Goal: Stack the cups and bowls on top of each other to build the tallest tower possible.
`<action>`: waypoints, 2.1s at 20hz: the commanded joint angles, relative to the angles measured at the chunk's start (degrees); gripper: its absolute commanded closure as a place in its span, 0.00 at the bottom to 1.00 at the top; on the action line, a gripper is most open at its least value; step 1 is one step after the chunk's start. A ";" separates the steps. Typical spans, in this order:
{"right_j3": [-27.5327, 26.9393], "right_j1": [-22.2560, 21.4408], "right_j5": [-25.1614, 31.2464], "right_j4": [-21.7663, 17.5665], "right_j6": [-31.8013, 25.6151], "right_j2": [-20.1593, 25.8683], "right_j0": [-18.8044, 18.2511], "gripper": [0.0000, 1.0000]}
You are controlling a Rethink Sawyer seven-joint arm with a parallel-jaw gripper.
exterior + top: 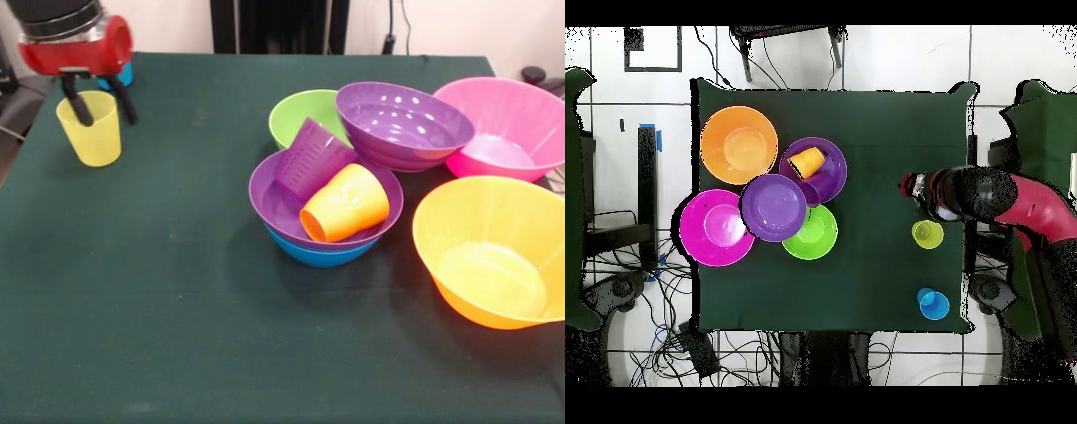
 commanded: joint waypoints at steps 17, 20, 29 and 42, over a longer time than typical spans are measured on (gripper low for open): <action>0.62 -1.42 3.02 -5.98 -15.46 2.52 1.08 0.00; 2.27 -2.36 2.57 -5.96 -15.80 2.81 0.26 0.00; 5.05 -4.89 1.53 -6.79 -12.83 2.13 1.17 0.00; 15.21 -10.49 -3.70 -6.70 -7.53 2.43 0.82 0.00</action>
